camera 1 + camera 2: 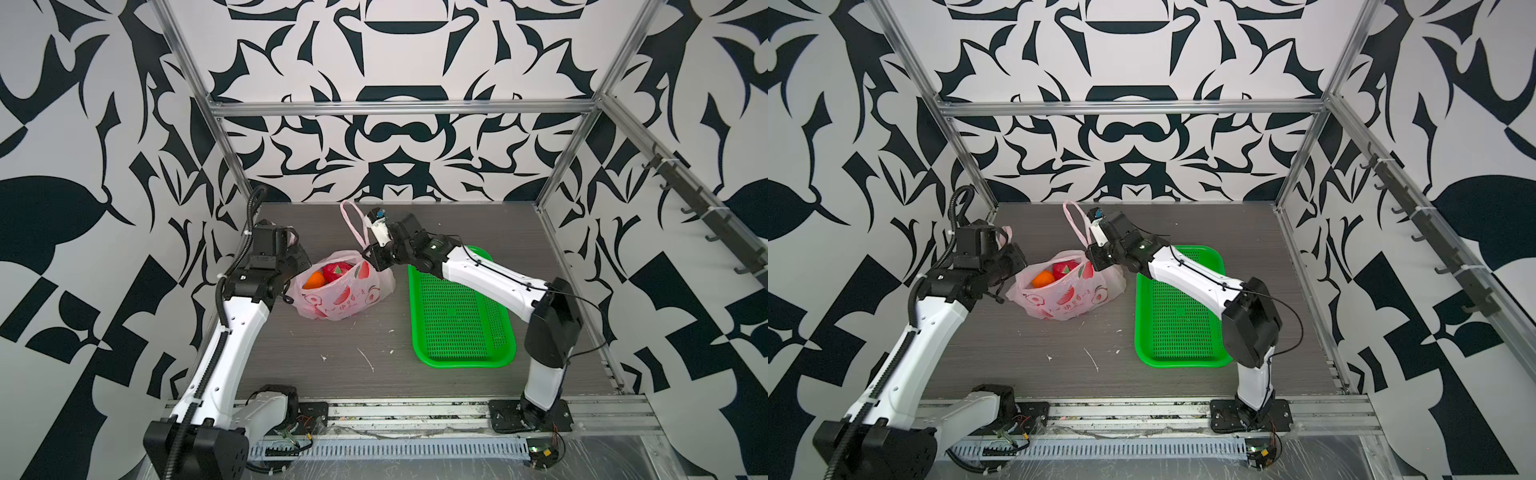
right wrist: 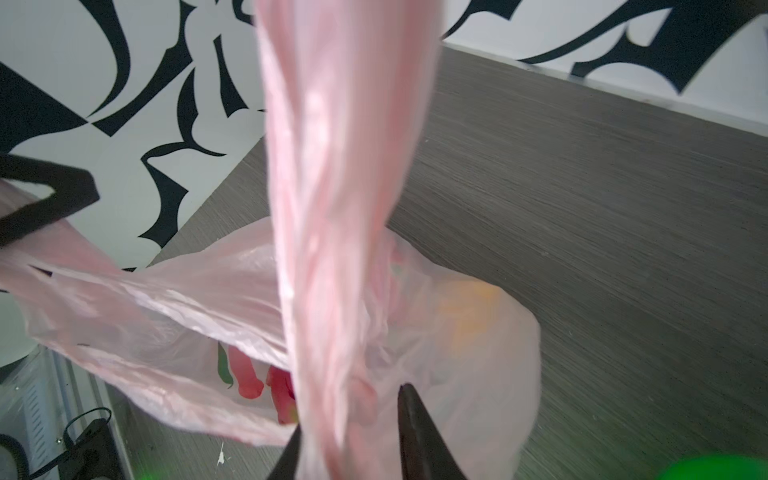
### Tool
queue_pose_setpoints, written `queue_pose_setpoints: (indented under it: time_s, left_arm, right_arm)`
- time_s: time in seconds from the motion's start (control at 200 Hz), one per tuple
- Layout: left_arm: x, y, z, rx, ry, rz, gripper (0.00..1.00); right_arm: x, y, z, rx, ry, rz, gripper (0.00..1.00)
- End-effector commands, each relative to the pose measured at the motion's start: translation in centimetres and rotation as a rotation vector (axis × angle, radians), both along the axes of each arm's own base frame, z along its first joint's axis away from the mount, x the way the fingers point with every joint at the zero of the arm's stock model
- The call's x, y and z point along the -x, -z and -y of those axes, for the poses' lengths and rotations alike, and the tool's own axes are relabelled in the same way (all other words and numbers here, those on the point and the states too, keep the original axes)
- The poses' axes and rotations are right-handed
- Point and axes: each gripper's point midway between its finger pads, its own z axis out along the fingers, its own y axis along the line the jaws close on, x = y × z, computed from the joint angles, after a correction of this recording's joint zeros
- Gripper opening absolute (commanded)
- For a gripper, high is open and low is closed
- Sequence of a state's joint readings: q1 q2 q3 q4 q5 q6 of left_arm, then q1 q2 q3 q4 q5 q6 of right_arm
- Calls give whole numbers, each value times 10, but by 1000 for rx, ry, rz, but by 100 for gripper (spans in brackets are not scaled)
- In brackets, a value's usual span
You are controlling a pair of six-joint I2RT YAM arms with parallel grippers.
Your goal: Untie the knot of the plastic bag and take out the fruit
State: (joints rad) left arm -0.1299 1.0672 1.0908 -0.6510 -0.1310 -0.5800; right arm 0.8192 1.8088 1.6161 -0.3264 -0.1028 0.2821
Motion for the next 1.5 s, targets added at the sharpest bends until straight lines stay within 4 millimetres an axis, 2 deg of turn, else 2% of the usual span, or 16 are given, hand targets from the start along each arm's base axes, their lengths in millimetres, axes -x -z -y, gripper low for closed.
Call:
queue_pose_setpoints:
  time_s: [0.0,0.165,0.22,0.36,0.495,0.575,0.805,0.975,1.065,1.18,1.25,1.3,1.375,1.495]
  left_arm:
    - [12,4,8,60,24,-9,0]
    - [21,5,13,97,42,6,0]
    - [23,4,14,106,44,14,0]
    - [25,-2,16,131,50,54,0]
    - [26,-6,19,158,57,96,0]
    - [27,-7,22,175,70,102,0]
    - [33,-7,25,199,81,124,0]
    - [36,-4,26,213,82,128,0]
    - [36,1,26,222,75,123,0]
    - [37,5,26,231,67,126,0]
    - [37,5,26,233,66,131,0]
    - [38,7,25,232,66,130,0]
    - [38,10,25,228,64,130,0]
    - [40,17,25,242,61,134,0]
  right_arm:
    - [16,-48,17,0,75,121,35]
    - [53,-51,24,112,112,175,40]
    - [67,-50,19,111,105,175,33]
    - [95,-41,-10,83,54,136,16]
    - [106,-30,-45,64,5,106,11]
    - [106,-19,-64,65,-13,84,10]
    - [89,-1,-100,65,-7,82,8]
    - [79,16,-108,97,21,85,7]
    - [74,25,-105,125,45,89,5]
    - [65,36,-86,162,137,83,3]
    - [61,39,-66,175,218,90,3]
    - [58,43,-44,204,303,107,2]
    - [58,47,-20,191,396,104,1]
    - [63,59,6,180,480,80,1]
